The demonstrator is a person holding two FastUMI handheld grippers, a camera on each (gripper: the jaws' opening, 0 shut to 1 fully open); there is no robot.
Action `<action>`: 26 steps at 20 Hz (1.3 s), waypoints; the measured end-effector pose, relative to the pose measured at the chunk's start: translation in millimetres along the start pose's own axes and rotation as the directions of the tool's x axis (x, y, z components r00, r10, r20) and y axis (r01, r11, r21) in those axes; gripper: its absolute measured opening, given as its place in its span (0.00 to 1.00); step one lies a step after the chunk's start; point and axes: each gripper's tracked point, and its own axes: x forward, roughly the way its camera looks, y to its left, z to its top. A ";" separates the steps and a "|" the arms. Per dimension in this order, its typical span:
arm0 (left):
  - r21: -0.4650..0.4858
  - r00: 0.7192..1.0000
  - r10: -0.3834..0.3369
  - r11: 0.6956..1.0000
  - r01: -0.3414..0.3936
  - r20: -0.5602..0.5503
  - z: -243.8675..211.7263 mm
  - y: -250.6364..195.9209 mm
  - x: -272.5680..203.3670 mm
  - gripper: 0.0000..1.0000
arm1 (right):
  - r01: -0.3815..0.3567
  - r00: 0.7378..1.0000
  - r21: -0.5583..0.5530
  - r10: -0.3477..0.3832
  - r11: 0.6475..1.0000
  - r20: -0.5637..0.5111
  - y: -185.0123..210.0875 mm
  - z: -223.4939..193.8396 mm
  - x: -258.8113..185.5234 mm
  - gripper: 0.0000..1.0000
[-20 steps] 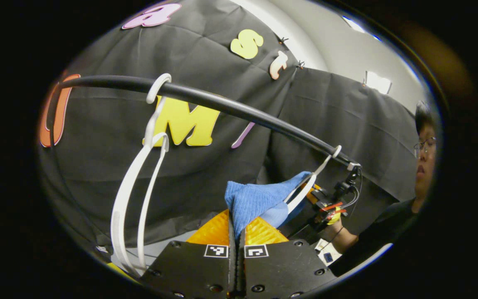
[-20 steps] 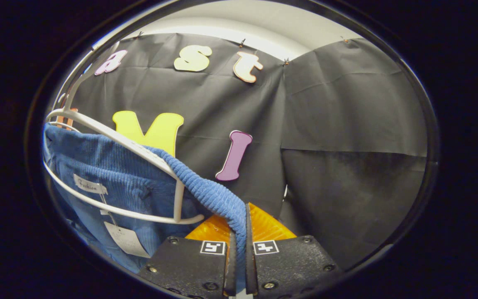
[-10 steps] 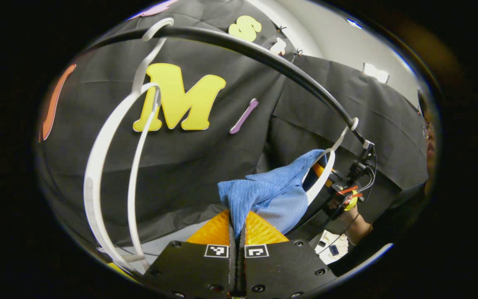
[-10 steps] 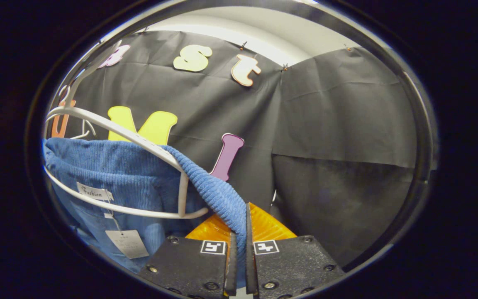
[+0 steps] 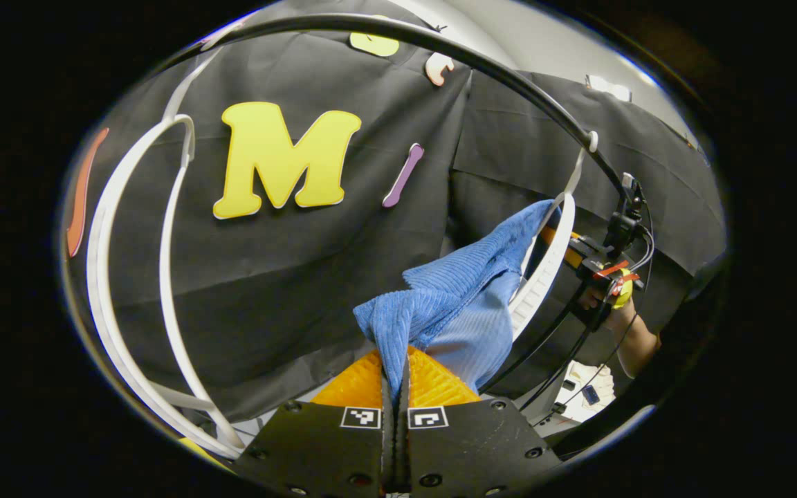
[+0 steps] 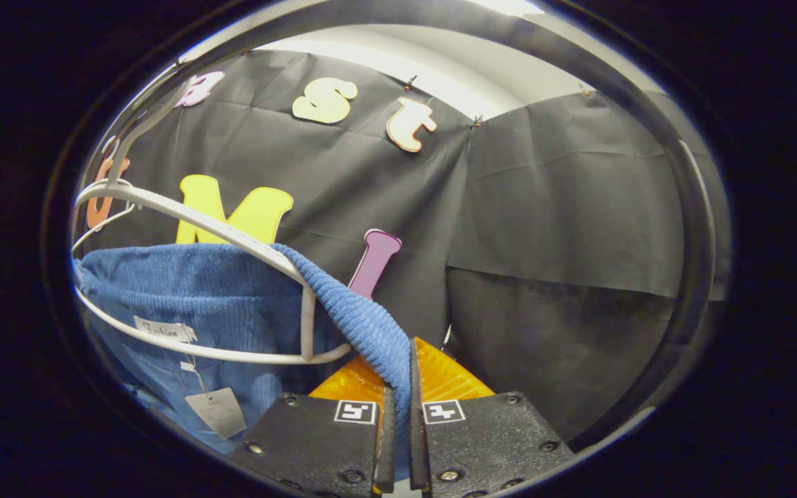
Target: Grasp the clothes on the hanger with both hands and then place them into the laundry hamper below.
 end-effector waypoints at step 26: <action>-0.178 0.979 0.205 0.964 -0.199 0.017 -106.9 -43.7 2.9 0.01 | -0.217 0.883 0.128 0.250 0.968 -0.397 46.2 -168.1 -106.9 0.11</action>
